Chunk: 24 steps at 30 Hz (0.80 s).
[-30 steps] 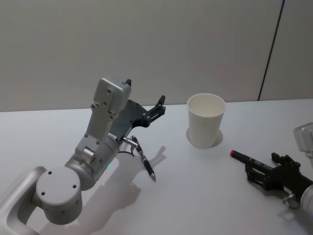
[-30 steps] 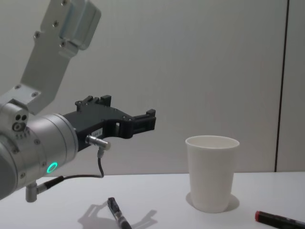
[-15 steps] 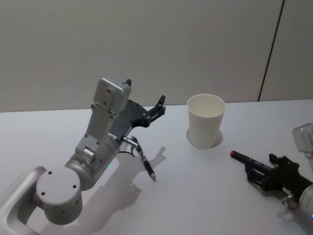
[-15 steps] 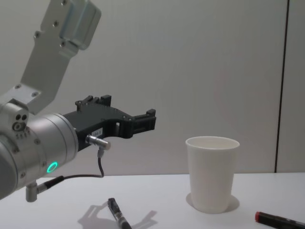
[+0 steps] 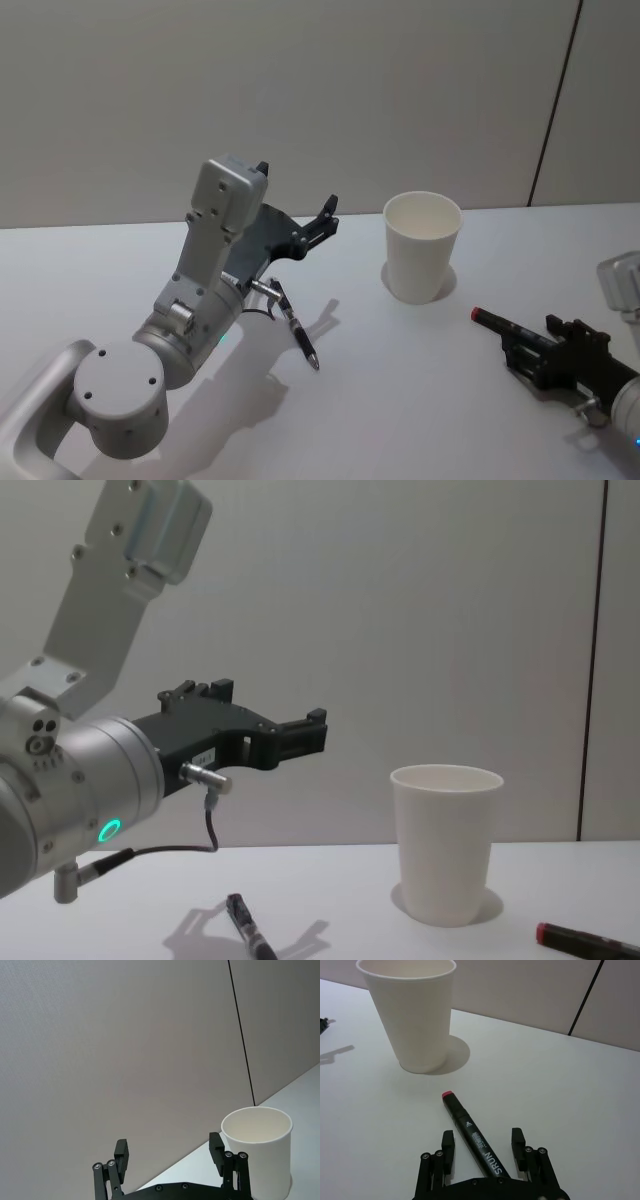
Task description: Place the pen into the pen holder.
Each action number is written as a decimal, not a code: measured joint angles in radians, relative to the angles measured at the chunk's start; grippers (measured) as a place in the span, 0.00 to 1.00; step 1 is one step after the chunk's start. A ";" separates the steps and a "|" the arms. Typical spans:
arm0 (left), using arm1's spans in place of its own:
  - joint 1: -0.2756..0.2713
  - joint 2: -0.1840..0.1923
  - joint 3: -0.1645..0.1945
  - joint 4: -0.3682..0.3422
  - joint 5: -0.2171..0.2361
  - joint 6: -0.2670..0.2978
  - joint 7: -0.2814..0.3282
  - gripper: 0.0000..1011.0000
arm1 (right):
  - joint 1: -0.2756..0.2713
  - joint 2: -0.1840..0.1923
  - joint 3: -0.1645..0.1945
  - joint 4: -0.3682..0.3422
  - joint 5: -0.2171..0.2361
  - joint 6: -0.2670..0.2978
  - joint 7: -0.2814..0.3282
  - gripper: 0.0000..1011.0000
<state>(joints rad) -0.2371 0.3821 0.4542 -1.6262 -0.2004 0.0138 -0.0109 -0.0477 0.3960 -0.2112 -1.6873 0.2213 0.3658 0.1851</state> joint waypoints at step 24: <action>0.000 0.000 0.000 0.000 0.000 0.000 0.000 0.99 | 0.001 -0.003 0.002 0.000 -0.001 -0.014 0.008 0.56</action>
<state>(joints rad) -0.2371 0.3821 0.4542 -1.6262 -0.2004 0.0138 -0.0109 -0.0467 0.3933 -0.2095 -1.6871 0.2207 0.3519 0.1934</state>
